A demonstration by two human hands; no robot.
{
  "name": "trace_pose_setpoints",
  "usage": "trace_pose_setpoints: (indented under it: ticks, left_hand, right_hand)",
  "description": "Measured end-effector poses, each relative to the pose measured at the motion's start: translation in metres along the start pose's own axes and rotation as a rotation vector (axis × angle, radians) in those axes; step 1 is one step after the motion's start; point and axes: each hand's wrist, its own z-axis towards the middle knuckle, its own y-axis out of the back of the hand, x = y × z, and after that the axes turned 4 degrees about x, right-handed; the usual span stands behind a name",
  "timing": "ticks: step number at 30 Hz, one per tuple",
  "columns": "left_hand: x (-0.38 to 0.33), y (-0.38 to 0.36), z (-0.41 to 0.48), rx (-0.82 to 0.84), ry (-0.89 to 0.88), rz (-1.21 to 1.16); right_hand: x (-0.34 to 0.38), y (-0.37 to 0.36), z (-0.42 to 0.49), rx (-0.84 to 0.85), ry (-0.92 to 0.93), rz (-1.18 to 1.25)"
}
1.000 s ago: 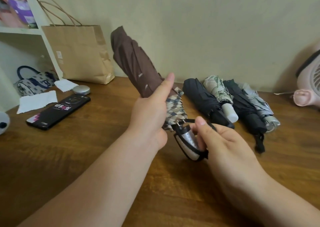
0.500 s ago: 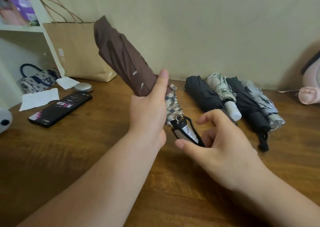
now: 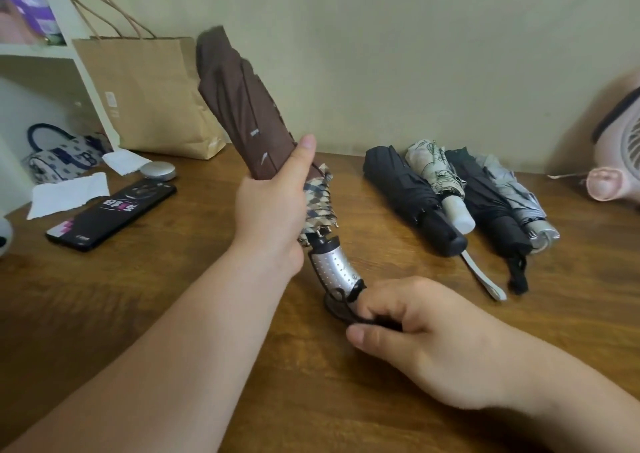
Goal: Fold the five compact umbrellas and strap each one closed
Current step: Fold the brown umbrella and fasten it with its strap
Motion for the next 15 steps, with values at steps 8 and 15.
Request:
trace_pose_setpoints:
  ticks: [8, 15]
  left_hand:
    - [-0.003, 0.005, 0.007, 0.199, 0.168, -0.102]
    - [0.007, -0.013, -0.019, 0.268, 0.142, -0.145]
  right_hand:
    - [-0.004, 0.014, -0.007, -0.154, 0.167, 0.242]
    - [-0.001, -0.004, 0.011, -0.472, -0.123, 0.409]
